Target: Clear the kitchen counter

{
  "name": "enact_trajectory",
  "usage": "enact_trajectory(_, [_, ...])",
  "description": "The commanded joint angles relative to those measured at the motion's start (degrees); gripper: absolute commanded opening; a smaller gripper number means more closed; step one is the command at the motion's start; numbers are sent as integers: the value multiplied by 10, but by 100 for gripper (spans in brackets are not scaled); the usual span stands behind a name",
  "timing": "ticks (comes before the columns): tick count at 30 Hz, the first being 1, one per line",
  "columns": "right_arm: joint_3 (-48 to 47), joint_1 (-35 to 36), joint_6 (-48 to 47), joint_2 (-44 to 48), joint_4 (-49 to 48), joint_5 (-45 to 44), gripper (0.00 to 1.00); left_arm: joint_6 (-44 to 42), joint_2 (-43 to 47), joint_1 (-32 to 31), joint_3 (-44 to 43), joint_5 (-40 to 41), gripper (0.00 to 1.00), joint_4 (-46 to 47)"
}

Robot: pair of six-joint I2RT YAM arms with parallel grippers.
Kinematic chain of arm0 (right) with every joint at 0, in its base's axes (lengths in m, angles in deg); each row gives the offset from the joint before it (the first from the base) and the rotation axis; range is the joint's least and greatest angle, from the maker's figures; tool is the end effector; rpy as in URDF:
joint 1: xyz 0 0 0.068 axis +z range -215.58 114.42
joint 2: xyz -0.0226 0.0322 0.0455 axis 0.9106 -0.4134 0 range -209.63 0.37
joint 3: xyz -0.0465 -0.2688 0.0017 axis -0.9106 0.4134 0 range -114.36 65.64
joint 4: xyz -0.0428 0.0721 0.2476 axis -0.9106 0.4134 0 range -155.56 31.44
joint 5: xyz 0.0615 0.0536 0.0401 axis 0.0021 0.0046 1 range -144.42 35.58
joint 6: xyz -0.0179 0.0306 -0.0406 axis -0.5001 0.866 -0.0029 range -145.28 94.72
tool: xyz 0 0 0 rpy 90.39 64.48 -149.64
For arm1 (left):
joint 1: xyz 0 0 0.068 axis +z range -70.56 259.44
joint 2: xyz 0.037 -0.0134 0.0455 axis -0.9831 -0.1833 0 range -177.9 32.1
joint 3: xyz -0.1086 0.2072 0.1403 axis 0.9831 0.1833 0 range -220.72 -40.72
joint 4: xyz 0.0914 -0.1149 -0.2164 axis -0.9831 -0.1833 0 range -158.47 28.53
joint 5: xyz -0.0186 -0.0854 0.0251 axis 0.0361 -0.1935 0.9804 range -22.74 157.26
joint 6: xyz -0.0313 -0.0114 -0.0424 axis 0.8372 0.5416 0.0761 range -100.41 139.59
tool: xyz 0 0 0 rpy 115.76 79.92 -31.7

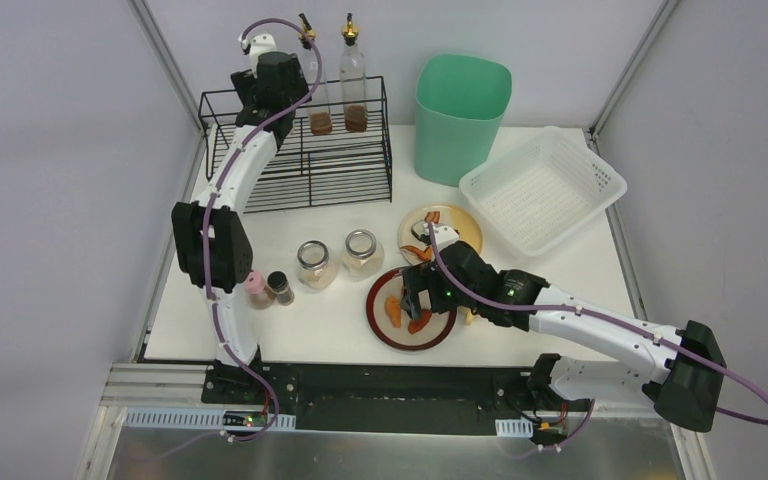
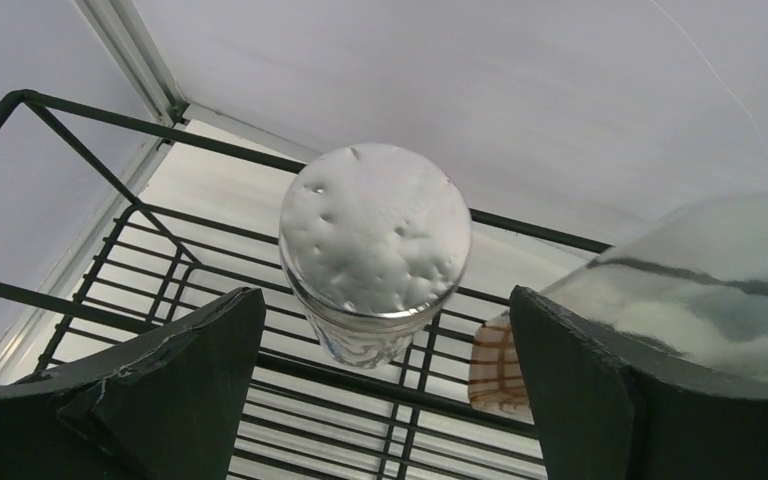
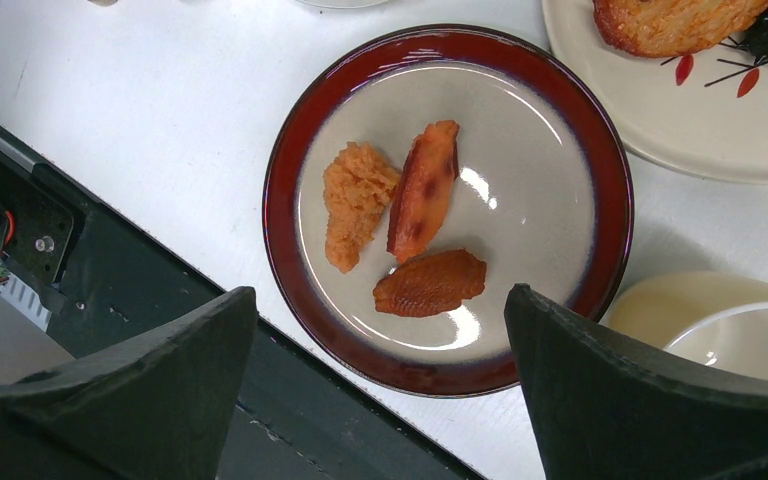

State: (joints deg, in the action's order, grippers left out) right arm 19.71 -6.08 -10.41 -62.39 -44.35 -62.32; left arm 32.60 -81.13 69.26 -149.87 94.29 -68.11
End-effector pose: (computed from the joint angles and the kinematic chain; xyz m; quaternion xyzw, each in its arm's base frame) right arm 0.1244 0.2018 0.2674 -0.3126 0.8411 0.2148 0.3856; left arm 0.4721 -0.0684 0.3788 -0.1675 0.7448 0.0515 0.6438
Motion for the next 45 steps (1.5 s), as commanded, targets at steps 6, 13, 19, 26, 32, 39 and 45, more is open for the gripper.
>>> enact_trajectory(6, [9, 2, 6, 9, -22, -7, 99, -17, 136, -69, 48, 36, 99, -24])
enact_trajectory(13, [11, 2, 13, 18, -18, -30, 99, 19, 252, -133, 173, 48, 99, -63])
enact_trajectory(19, [5, 2, 19, 4, -13, -38, 99, 87, 366, -144, 293, -14, 99, -114])
enact_trajectory(26, [4, 2, 20, -2, -9, -41, 99, 140, 446, -164, 374, -71, 99, -214])
enact_trajectory(32, [9, 3, 20, 10, -8, -51, 99, 171, 453, -168, 436, -114, 99, -257])
enact_trajectory(39, [9, 3, 19, 10, -6, -52, 99, 182, 384, -187, 470, -129, 99, -279])
enact_trajectory(45, [10, 3, 19, 9, -9, -47, 99, 189, 328, -194, 482, -134, 99, -278])
